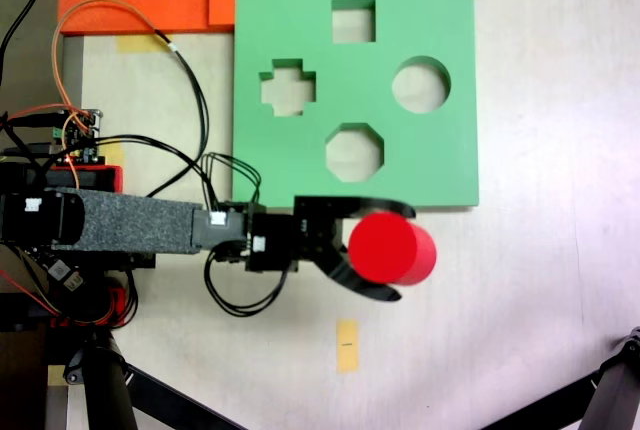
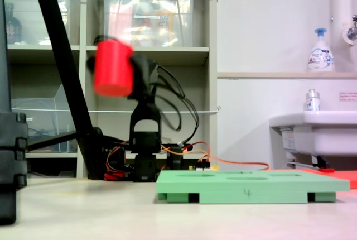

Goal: Put the cylinder block into the corresponding hole

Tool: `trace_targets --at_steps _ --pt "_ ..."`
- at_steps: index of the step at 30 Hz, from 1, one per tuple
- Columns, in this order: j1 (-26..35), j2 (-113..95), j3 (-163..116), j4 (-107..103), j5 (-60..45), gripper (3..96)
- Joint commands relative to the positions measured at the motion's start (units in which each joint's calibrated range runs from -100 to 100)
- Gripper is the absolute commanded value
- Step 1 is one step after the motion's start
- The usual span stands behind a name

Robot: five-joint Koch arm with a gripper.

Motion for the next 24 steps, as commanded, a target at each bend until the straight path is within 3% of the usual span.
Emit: trace_targets --at_steps 1,9,24 --pt "4.5 -0.5 10.2 -4.3 0.3 40.7" --pt "14.3 20.6 15.8 -5.1 -1.7 39.3" --pt "17.5 52.3 27.0 -2.3 -2.5 38.3"
